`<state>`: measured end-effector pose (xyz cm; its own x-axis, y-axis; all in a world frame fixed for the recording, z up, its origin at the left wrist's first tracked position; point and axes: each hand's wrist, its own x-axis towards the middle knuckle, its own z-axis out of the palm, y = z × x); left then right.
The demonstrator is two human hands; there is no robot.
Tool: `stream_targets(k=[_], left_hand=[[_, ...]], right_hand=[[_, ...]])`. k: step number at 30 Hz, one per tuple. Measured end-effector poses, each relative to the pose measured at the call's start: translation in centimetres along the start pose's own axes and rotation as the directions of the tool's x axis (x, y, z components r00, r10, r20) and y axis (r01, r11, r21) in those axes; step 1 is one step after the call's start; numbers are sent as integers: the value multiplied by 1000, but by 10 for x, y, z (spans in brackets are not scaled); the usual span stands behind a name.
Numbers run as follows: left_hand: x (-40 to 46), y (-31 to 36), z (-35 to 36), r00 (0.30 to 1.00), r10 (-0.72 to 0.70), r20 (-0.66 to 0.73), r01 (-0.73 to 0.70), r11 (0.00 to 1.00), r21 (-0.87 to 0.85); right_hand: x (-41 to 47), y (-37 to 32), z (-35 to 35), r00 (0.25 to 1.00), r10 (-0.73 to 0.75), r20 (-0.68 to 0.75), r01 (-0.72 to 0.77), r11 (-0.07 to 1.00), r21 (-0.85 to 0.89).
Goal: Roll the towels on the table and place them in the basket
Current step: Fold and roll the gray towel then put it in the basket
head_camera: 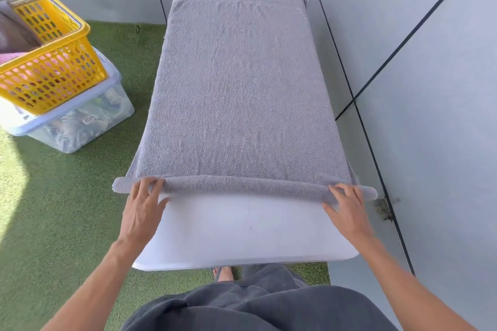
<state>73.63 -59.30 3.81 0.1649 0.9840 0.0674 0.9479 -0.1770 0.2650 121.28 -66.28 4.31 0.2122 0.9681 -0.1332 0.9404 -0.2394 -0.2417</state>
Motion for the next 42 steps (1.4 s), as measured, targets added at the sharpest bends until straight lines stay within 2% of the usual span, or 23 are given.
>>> stream_targets(k=[4, 7, 9, 11, 12, 14, 16, 17, 19, 21, 24, 29, 32, 35, 37, 38, 39, 40, 42], left_hand=[[24, -7, -4, 998, -1, 62, 2, 1000, -16], [25, -17, -14, 983, 19, 183, -2, 995, -95], [23, -26, -20, 949, -24, 315, 90, 976, -196], [26, -34, -29, 874, -79, 479, 237, 931, -279], [29, -37, -33, 852, -79, 517, 274, 909, -313], [36, -38, -39, 864, -90, 496, 301, 881, -364], [40, -33, -38, 914, -142, 381, 276, 904, -326], [39, -30, -36, 947, -151, 285, 231, 934, -274], [28, -19, -28, 990, -96, 101, 110, 982, -152], [9, -4, -19, 999, -41, -3, 41, 994, -102], [-16, 7, -4, 999, -19, -39, 17, 999, -45], [2, 2, -2, 996, -37, 76, 38, 999, -11], [16, -7, -9, 987, -33, 155, 37, 999, -26], [17, -18, -17, 945, -38, 326, 65, 995, -75], [20, -24, -21, 872, -64, 485, 131, 986, -105], [22, -25, -23, 858, -82, 507, 182, 972, -152], [24, -23, -25, 872, -107, 478, 234, 948, -216], [24, -20, -25, 902, -141, 407, 267, 925, -272], [23, -11, -24, 962, -194, 192, 240, 936, -258]], right_hand=[[21, 0, -10, 994, 0, 107, -5, 999, 46], [25, 5, -24, 972, -52, 227, 50, 999, 14], [25, 9, -34, 940, -58, 335, 53, 998, 24], [27, 13, -44, 885, 30, 464, -69, 995, 67], [29, 14, -46, 868, 60, 494, -151, 978, 145], [33, 11, -47, 893, 117, 434, -280, 901, 333], [31, 1, -43, 955, 203, 217, -277, 872, 404], [27, -4, -38, 974, 211, 78, -225, 920, 321], [14, -9, -23, 984, 112, -135, -108, 994, 35], [-1, -7, -8, 978, 36, -204, -60, 992, -114], [-16, -2, 6, 994, -6, -106, -6, 993, -120], [6, -5, -2, 998, 41, -44, -42, 999, -14], [16, 3, -9, 1000, -10, 27, 11, 1000, -28], [15, 15, -22, 975, -53, 216, 57, 998, -15], [20, 21, -31, 909, 12, 416, -38, 998, 55], [23, 21, -35, 880, 44, 472, -108, 988, 108], [25, 21, -36, 889, 67, 454, -158, 973, 166], [26, 20, -36, 925, 96, 368, -191, 954, 232], [22, 11, -32, 978, 177, 110, -201, 939, 280]])
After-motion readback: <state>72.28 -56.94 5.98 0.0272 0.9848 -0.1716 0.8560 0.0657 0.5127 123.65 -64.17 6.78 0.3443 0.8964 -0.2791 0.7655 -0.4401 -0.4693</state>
